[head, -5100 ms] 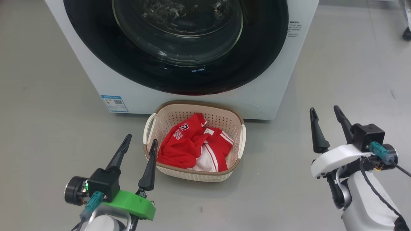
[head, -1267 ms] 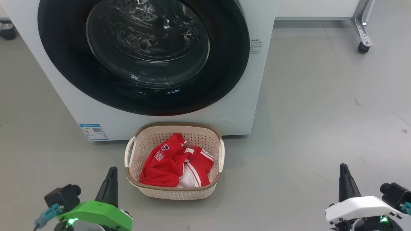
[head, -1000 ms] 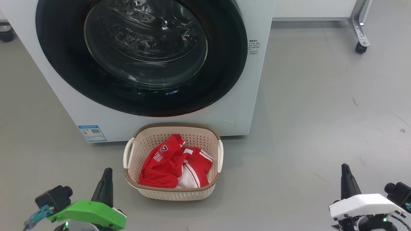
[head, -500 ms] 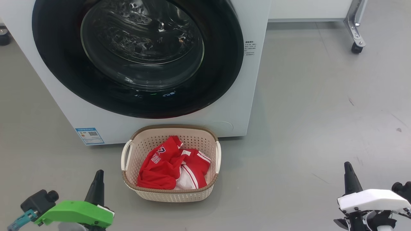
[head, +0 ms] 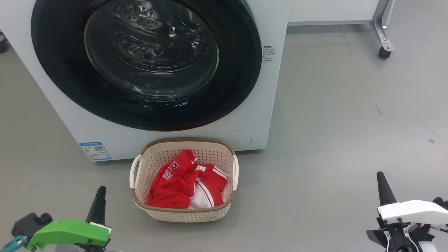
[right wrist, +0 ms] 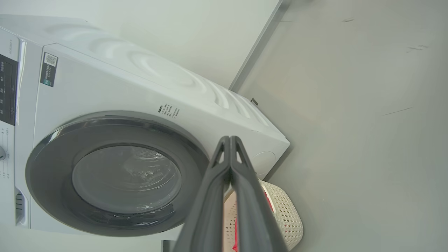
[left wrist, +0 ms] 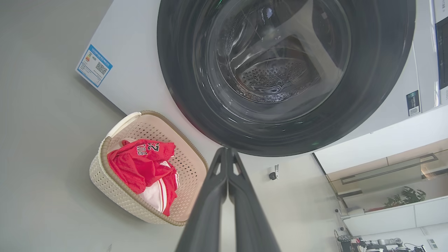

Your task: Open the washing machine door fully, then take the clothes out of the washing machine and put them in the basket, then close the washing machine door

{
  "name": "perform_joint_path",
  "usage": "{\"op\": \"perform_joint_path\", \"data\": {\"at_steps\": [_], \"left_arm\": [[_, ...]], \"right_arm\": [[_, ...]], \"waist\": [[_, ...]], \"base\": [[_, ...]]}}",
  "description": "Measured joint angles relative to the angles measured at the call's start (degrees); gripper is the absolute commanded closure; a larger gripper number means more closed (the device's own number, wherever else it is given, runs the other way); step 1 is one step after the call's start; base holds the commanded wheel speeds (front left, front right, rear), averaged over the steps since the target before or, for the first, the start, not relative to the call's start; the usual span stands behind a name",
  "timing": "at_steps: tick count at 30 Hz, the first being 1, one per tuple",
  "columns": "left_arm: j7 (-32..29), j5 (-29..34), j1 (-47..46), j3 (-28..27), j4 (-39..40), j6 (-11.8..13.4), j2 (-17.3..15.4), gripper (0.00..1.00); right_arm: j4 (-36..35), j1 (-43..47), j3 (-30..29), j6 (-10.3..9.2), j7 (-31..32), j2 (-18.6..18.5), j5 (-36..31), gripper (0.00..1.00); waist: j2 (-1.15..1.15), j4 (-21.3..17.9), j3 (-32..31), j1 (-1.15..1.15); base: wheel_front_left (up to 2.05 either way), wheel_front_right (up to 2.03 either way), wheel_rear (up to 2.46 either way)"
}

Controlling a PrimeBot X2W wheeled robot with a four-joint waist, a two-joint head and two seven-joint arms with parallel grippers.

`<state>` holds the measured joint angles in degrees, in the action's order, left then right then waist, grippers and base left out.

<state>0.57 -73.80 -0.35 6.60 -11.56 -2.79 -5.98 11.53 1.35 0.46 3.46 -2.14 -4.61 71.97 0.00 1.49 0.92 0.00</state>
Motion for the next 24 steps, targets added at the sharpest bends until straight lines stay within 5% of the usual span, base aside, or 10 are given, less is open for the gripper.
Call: {"op": "perform_joint_path", "data": {"at_steps": [24], "left_arm": [[-2.52, -16.1, -1.4, -4.98, -2.41, -2.71, 0.68, 1.0]], "right_arm": [[2.66, -2.82, -2.7, 2.46, 3.58, -0.27, 17.75, 1.0]], "waist": [[0.0, -1.16, -0.55, 0.0]], "base": [[0.0, 0.0, 0.0]]}}
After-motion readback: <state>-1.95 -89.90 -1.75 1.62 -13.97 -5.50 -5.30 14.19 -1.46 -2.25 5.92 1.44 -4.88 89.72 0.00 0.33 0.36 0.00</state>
